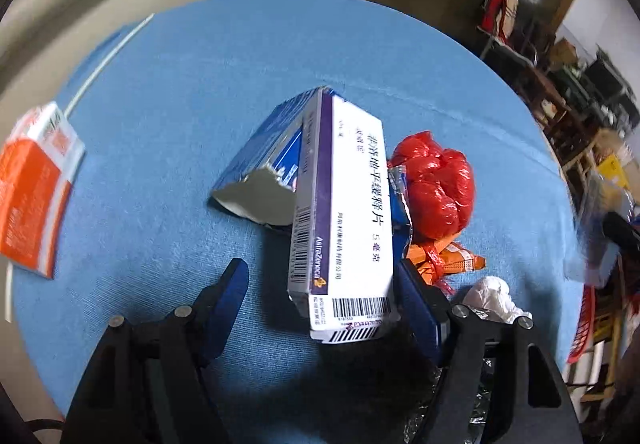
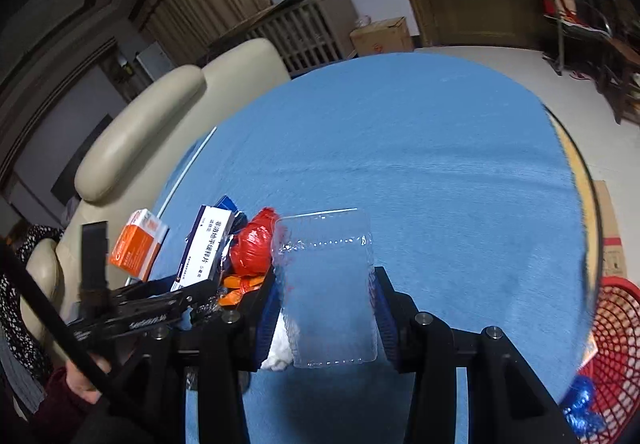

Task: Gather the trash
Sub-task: 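Grasp the clear plastic container with the right tool while the left tool grasps the white-and-purple box, then carry both items over the red wastebasket and open both tools to drop them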

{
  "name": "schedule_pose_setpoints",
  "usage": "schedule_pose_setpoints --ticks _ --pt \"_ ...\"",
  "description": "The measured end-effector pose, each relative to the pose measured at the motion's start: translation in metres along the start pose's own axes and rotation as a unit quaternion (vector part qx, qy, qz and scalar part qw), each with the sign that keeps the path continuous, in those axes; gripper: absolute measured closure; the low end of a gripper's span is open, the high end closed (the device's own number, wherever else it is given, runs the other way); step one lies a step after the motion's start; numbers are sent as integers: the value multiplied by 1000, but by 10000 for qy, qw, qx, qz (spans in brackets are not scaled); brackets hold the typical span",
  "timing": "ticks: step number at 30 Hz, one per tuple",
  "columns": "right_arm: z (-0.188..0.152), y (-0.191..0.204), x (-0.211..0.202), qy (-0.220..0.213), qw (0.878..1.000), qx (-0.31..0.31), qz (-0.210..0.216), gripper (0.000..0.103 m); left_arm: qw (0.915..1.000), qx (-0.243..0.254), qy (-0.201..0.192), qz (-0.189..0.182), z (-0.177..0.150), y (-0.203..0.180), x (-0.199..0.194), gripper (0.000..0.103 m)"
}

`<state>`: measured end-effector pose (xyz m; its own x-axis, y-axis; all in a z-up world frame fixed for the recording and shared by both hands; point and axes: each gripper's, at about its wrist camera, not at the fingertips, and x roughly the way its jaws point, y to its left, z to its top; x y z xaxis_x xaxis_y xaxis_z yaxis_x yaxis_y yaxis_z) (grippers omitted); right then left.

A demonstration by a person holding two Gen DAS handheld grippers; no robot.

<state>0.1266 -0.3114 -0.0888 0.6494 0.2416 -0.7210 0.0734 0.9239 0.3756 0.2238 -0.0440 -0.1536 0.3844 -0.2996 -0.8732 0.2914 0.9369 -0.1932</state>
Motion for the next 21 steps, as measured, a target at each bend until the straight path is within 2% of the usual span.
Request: schedule_pose_setpoints --ticks 1,2,3,6,8,15,21 --pt "-1 -3 -3 -5 10000 41 7 57 10000 -36 2 2 0 2 1 33" --pt "-1 -6 -5 -9 10000 90 12 57 10000 -52 8 3 1 3 1 48" --pt "-2 -7 -7 -13 9999 116 19 57 10000 -65 46 -56 2 5 2 55" --pt "-1 -8 -8 -34 9998 164 62 57 9994 -103 91 -316 4 8 5 77" --pt "-1 -5 -8 -37 9998 153 98 57 9994 -28 67 -341 6 9 7 85" --pt "-7 -5 -13 -80 9998 158 115 57 9978 230 -356 -517 -3 1 -16 88" --pt "-15 -7 -21 -127 9995 235 168 57 9961 415 -639 -444 -21 -9 -47 88"
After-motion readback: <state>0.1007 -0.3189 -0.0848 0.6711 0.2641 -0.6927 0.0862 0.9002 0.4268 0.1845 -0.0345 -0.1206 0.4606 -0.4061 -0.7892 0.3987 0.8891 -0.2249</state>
